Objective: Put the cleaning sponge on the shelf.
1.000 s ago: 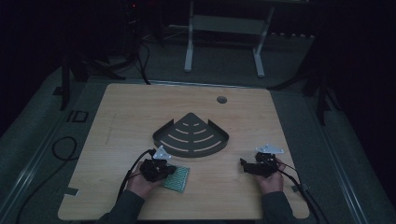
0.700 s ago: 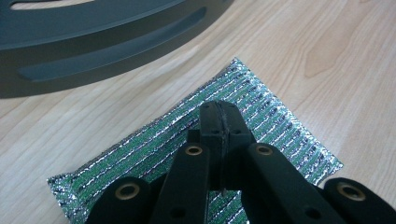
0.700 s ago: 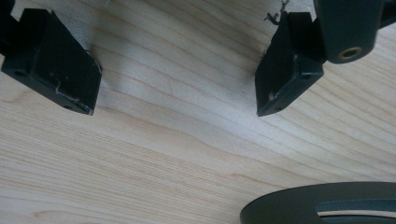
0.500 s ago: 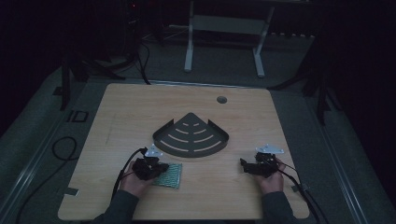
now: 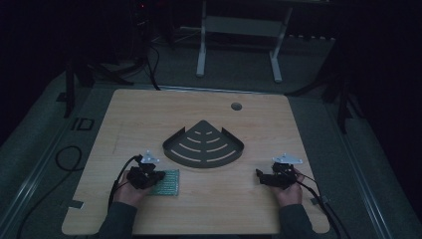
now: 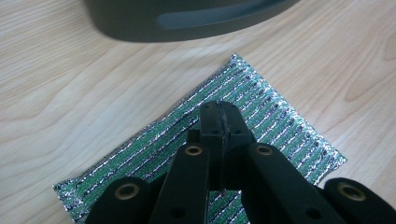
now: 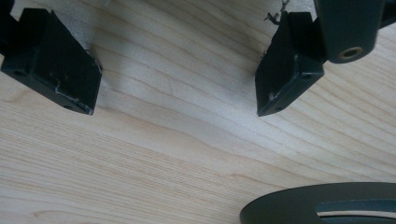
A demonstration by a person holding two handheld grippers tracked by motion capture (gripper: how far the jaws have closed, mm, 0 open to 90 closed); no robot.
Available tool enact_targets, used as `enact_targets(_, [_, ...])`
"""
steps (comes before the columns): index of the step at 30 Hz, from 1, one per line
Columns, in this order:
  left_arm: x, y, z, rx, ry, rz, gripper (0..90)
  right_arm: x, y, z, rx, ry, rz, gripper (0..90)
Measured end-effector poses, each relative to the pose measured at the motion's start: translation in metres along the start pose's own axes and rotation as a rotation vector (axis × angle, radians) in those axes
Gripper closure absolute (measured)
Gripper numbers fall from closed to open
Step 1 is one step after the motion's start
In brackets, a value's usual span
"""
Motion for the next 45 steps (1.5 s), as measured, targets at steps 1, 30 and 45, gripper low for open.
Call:
enact_targets(1, [-0.001, -0.003, 0.003, 0.009, -0.01, -0.001, 90.0, 0.0, 0.0, 0.0, 0.0, 0.0, 0.0, 14.3])
enact_targets(30, [0.003, -0.025, 0.055, 0.134, -0.086, 0.071, 88.9, 0.001, 0.001, 0.0, 0.004, -0.003, -0.002, 14.3])
enact_targets(45, [0.007, -0.048, 0.063, 0.112, -0.132, 0.115, 82.6, 0.001, 0.001, 0.0, 0.004, -0.003, -0.002, 14.3])
Point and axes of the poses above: each handheld gripper's, and its own axes: y roughly forward along the jaws, x roughly out of its top, z roughly to its left, the point moved 8 cm from there along y, roughly forward along the jaws, and after that the axes turned 12 degrees about -x, right-handed, at the moved point
